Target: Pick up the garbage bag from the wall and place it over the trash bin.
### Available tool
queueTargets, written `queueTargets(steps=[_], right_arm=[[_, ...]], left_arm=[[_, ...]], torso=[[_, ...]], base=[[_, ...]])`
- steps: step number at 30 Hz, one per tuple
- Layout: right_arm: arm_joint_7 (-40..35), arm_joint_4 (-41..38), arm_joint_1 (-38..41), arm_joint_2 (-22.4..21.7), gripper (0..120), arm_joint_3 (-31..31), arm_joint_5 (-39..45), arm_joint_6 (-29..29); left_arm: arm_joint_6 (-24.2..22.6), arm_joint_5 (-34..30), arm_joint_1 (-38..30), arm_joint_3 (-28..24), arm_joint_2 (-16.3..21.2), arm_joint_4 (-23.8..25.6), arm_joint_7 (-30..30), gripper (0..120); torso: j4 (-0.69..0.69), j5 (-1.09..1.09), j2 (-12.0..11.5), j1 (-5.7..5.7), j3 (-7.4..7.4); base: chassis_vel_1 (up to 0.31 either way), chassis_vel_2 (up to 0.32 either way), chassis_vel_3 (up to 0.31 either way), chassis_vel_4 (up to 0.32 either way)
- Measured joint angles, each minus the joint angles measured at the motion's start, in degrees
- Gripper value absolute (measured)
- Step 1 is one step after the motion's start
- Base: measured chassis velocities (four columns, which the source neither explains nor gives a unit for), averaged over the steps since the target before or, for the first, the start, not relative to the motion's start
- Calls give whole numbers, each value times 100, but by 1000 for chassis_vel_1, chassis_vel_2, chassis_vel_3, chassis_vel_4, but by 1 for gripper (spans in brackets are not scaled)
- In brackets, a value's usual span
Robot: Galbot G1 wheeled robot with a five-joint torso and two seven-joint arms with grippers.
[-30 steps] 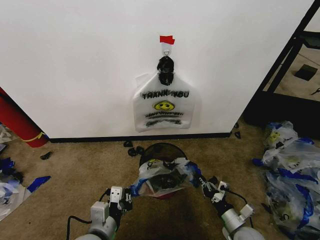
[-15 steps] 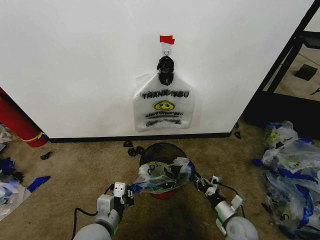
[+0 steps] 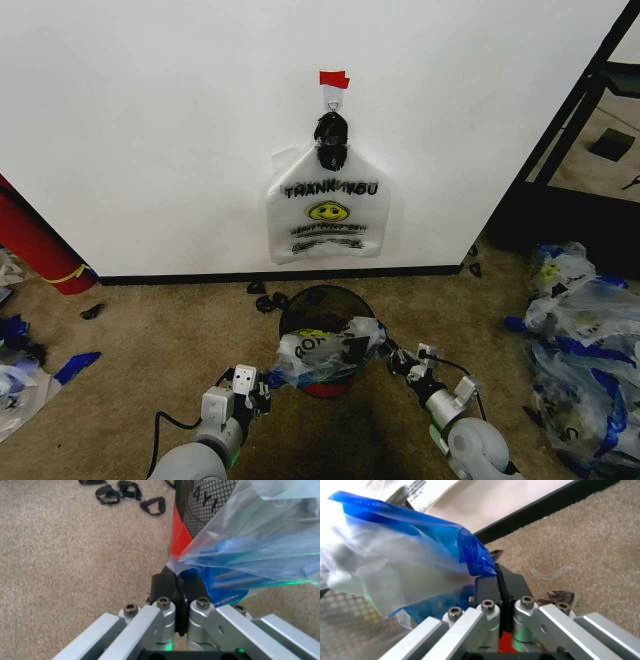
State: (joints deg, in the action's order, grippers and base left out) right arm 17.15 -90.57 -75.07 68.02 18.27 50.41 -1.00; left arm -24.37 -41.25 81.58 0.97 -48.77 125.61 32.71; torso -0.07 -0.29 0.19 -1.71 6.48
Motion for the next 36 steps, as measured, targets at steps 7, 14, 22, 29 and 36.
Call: queueTargets(steps=[7, 14, 22, 29, 36], right_arm=[[-52, 220, 322, -24, 0, -103, -136, -63], [-25, 374, 535, 11, 0, -226, -238, -62], [-10, 542, 785, 56, 0, -348, -373, -53], [-7, 525, 765, 4, 0, -376, -440, -52], [72, 241, 411, -128, 19, -219, -469, -13]], left_arm=[[27, 104, -128, -70, -55, -70, 23, 0], [99, 138, -87, -55, -101, -87, 46, 0], [152, 200, 22, 7, -171, -117, 29, 0], [145, 272, 228, 75, -179, 20, -32, 2], [156, 580, 798, 265, -76, 404, -132, 26]], torso=[[0, 0, 1, 0, 0], [0, 0, 1, 0, 0], [0, 0, 1, 1, 0], [0, 0, 1, 1, 0], [0, 1, 1, 1, -1]], base=[[0, 0, 0, 0], [0, 0, 0, 0], [0, 0, 0, 0], [0, 0, 0, 0], [0, 0, 0, 0]])
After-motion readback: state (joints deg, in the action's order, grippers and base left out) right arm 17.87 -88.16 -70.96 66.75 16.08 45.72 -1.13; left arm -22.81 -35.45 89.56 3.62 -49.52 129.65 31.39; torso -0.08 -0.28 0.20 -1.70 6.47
